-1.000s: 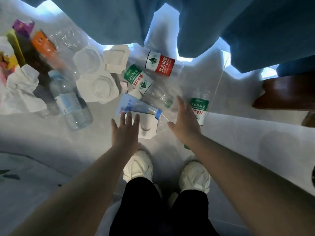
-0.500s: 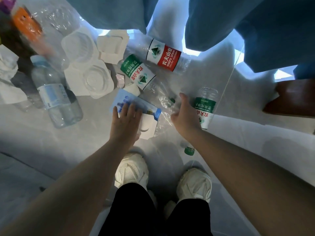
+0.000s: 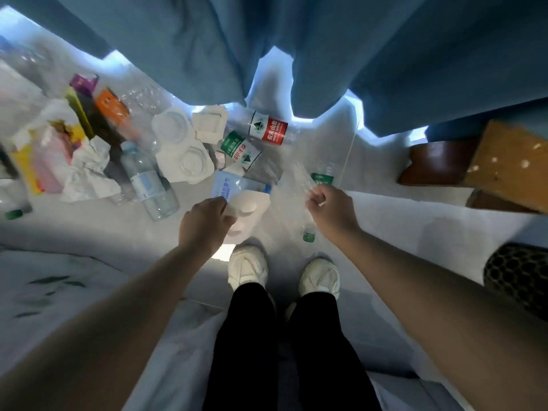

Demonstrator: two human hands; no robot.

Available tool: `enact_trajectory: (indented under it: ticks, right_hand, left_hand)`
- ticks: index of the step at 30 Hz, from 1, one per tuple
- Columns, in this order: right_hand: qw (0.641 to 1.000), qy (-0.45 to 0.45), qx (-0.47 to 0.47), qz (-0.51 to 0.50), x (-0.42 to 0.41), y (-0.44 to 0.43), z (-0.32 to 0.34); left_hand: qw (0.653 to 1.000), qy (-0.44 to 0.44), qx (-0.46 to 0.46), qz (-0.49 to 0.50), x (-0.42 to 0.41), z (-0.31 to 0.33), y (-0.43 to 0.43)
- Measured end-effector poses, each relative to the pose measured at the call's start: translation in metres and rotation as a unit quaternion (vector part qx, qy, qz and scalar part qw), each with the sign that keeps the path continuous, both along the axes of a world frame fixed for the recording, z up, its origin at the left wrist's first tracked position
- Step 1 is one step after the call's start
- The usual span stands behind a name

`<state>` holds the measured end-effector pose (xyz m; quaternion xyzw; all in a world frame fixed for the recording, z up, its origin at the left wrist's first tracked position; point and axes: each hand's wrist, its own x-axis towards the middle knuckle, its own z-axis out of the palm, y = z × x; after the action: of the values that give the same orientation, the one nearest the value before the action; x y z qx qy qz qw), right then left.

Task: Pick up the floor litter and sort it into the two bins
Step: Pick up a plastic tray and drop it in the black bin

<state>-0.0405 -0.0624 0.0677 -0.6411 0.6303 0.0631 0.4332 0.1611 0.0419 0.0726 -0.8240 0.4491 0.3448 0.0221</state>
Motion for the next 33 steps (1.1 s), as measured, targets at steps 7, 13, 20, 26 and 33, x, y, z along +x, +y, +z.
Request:
enact_trajectory:
  ticks: [7,13,20,26,33]
  right_hand:
    - [0.976,-0.054,0.042,-0.209,-0.03,0.001,0.157]
    - [0.914,-0.131,0.068,-0.377,-0.092,0.002,0.253]
    - [0.873,-0.177,0.064,-0.45,-0.229,0.007,0.308]
    - [0.827,-0.149,0.067,-0.538,-0.409,0.01,0.298]
    - [0.785,-0.103,0.057,-0.608,-0.611,0.032,0.242]
  left_hand:
    - [0.987,0.112,0.017,0.115,-0.011,0.165,-0.017]
    - [0.971,0.194,0.023,0.136,-0.06,0.26,-0.043]
    - [0.952,0.261,0.024,0.157,-0.189,0.311,-0.075]
    - [0.942,0.293,0.059,0.155,-0.359,0.308,-0.099]
    - [0.946,0.298,0.127,0.015,-0.581,0.251,-0.131]
